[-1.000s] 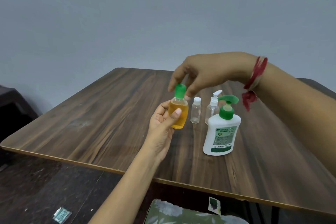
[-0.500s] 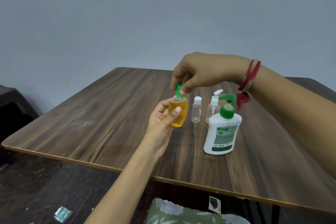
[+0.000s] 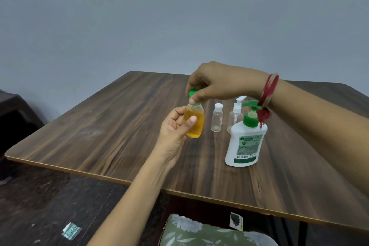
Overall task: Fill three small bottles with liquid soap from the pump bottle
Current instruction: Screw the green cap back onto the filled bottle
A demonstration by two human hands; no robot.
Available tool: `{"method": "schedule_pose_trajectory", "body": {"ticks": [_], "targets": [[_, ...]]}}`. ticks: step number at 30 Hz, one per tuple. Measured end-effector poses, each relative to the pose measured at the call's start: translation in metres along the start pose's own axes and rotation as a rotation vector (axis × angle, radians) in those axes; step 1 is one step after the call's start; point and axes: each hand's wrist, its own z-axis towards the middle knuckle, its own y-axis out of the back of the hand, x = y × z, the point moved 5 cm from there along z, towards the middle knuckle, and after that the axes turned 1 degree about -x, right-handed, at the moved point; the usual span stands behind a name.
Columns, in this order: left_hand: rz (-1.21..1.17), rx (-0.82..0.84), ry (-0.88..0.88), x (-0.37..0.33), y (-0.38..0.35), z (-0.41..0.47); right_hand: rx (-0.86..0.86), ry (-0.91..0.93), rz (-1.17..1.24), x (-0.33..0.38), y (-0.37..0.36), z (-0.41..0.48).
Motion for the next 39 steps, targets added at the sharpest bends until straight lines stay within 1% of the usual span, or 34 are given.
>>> {"method": "schedule_pose_trajectory", "body": {"ticks": [2, 4, 5, 7, 9, 11, 13, 16, 20, 27, 32, 34, 37, 39], "targets": [[0.06, -0.082, -0.044, 0.001, 0.004, 0.003, -0.101, -0.058, -0.053, -0.001, -0.007, 0.002], [0.122, -0.161, -0.092, 0.0, 0.008, 0.005, -0.208, -0.116, -0.169, -0.002, -0.015, 0.004], [0.14, -0.181, -0.107, 0.0, 0.009, 0.005, -0.246, -0.136, -0.221, -0.002, -0.017, 0.005], [0.148, -0.158, -0.102, 0.001, 0.008, 0.005, -0.283, -0.147, -0.27, -0.003, -0.017, 0.006], [0.137, -0.11, -0.078, 0.004, 0.006, 0.005, -0.237, -0.148, -0.201, -0.006, -0.012, 0.006], [0.118, -0.108, -0.071, 0.005, 0.008, 0.007, -0.095, -0.117, -0.068, -0.005, -0.007, 0.004], [0.104, -0.11, -0.069, 0.006, 0.011, 0.009, 0.042, -0.043, -0.014, -0.002, -0.005, 0.002], [0.108, -0.091, -0.071, 0.009, 0.009, 0.011, 0.044, -0.02, -0.077, -0.004, -0.003, 0.007], [0.108, -0.109, -0.086, 0.014, 0.007, 0.01, 0.089, -0.041, -0.06, -0.008, -0.012, 0.013], [0.176, -0.139, -0.115, 0.018, 0.011, 0.009, 0.045, -0.085, -0.129, -0.012, -0.021, 0.018], [0.287, -0.166, -0.177, 0.017, 0.011, 0.011, -0.046, -0.111, -0.148, -0.014, -0.026, 0.021], [0.347, -0.172, -0.212, 0.015, 0.016, 0.017, -0.065, -0.112, -0.128, -0.016, -0.027, 0.024], [0.469, -0.098, -0.205, 0.013, 0.026, 0.031, -0.076, -0.133, -0.043, -0.023, -0.021, 0.021], [0.524, -0.081, -0.175, 0.014, 0.045, 0.042, -0.176, -0.156, 0.043, -0.03, -0.002, 0.007]]}}
